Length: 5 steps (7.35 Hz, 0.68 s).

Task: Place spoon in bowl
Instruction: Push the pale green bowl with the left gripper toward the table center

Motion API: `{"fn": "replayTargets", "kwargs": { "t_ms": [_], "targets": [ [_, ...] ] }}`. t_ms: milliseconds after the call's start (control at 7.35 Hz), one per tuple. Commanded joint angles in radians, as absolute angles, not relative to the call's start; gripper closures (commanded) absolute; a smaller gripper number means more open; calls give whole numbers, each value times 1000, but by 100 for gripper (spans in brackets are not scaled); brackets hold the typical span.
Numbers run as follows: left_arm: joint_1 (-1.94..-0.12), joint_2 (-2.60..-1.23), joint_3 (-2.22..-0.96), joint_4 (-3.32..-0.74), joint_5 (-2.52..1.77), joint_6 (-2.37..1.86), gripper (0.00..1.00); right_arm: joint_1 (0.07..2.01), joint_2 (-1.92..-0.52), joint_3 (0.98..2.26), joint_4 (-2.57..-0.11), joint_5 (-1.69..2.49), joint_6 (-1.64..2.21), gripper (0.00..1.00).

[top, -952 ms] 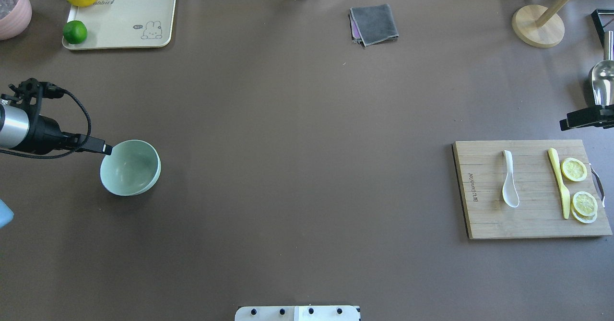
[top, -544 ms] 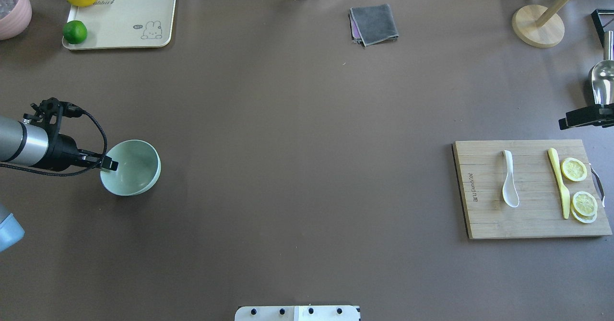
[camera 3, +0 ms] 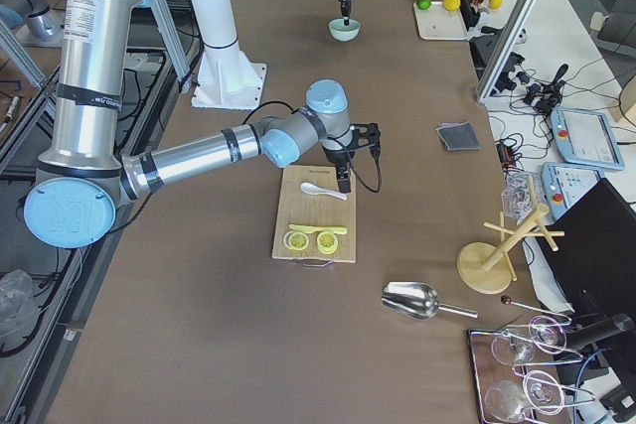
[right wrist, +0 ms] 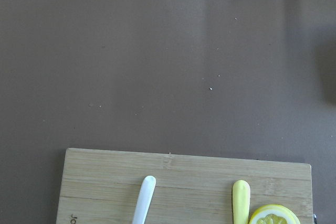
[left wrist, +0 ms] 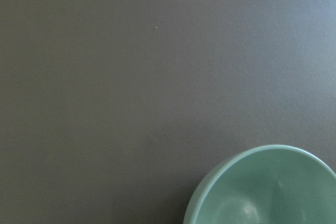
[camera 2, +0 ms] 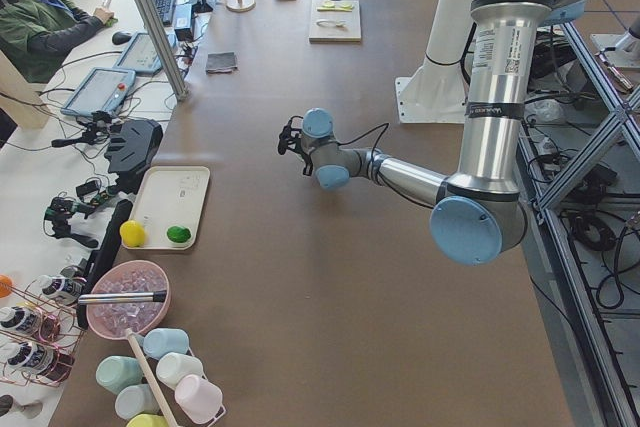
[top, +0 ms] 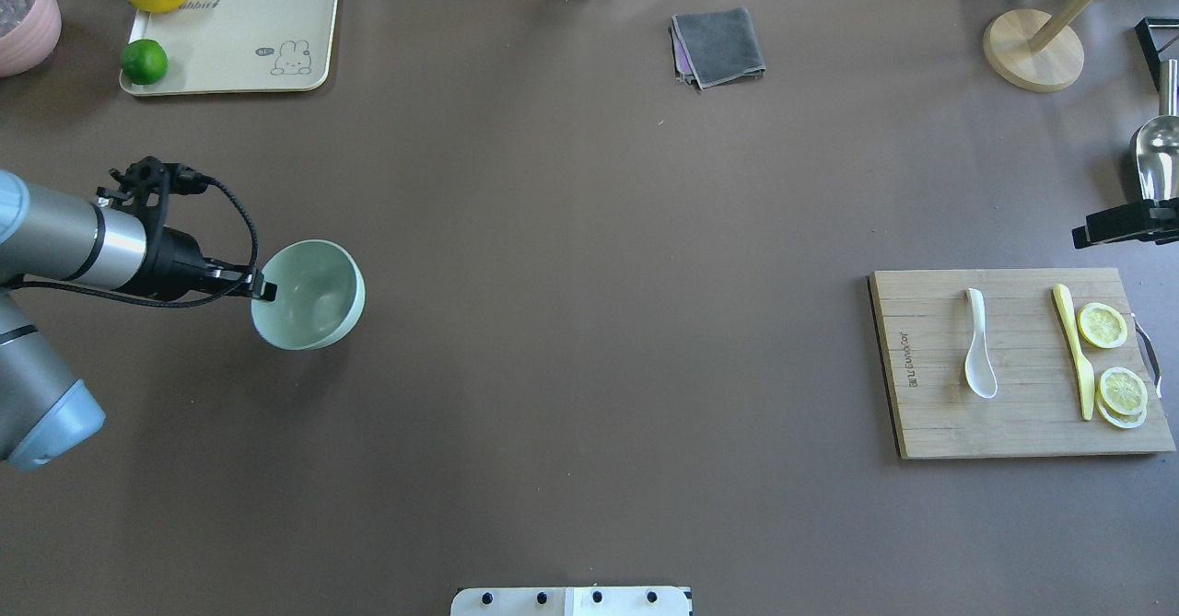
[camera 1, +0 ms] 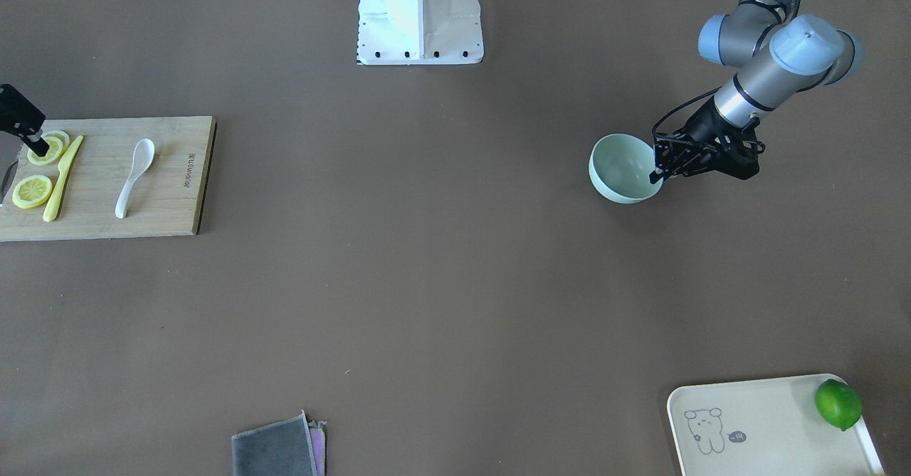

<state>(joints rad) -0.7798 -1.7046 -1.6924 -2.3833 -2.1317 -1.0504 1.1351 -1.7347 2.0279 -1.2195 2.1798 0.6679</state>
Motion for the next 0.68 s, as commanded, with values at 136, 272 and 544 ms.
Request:
{"fn": "replayTargets", "kwargs": {
  "t_ms": [136, 272, 544],
  "targets": [
    [-630, -2041, -1686, -2084, -1994, -1247, 100, 1135, -1735, 2028, -1220, 2180, 669, 0],
    [-548, -2143, -1660, -1984, -1895, -1287, 100, 1135, -1735, 2028, -1220, 2180, 669, 0],
    [-517, -2216, -1556, -1974, -1843, -1305, 100, 1135, -1735, 2026, -1220, 2180, 667, 0]
  ]
}}
